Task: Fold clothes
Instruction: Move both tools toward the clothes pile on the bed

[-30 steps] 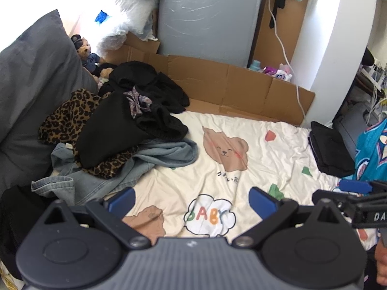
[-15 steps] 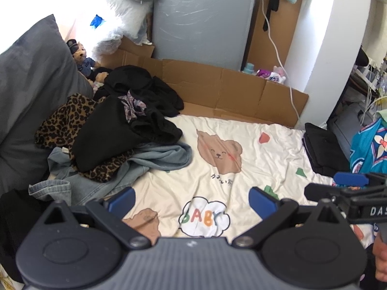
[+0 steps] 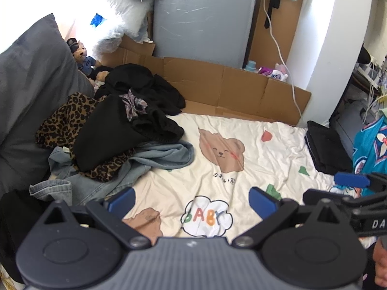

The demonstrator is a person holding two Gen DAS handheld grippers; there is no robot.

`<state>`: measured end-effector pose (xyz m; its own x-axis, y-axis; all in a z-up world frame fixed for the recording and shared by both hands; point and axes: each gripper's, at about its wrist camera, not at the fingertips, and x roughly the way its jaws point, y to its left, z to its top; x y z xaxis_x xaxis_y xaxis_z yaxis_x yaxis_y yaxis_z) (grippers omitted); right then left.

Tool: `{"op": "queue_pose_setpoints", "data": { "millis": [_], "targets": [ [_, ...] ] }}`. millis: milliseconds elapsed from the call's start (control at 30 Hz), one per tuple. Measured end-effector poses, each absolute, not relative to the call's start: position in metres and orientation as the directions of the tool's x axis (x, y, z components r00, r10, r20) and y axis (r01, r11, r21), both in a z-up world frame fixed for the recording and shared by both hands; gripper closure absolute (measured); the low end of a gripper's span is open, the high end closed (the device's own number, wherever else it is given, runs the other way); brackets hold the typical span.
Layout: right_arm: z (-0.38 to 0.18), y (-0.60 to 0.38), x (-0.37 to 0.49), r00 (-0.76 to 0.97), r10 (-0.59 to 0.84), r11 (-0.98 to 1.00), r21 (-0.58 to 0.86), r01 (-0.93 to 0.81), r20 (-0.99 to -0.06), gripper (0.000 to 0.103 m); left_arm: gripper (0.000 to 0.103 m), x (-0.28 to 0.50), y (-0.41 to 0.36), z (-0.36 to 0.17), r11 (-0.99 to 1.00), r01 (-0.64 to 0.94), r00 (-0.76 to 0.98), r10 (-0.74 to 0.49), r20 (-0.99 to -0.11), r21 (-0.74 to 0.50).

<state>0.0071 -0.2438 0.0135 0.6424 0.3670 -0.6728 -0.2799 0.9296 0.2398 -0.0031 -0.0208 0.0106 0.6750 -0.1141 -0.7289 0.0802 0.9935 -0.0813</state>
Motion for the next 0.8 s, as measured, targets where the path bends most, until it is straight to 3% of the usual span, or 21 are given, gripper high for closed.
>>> {"op": "queue_pose_setpoints", "data": {
  "millis": [800],
  "targets": [
    [0.009, -0.252, 0.017, 0.664, 0.378, 0.925, 0.283, -0.252, -0.645, 0.001, 0.003, 0.034, 0.009, 0.018, 0.994, 0.006, 0.656, -0.087, -0.75, -0.11]
  ]
}}
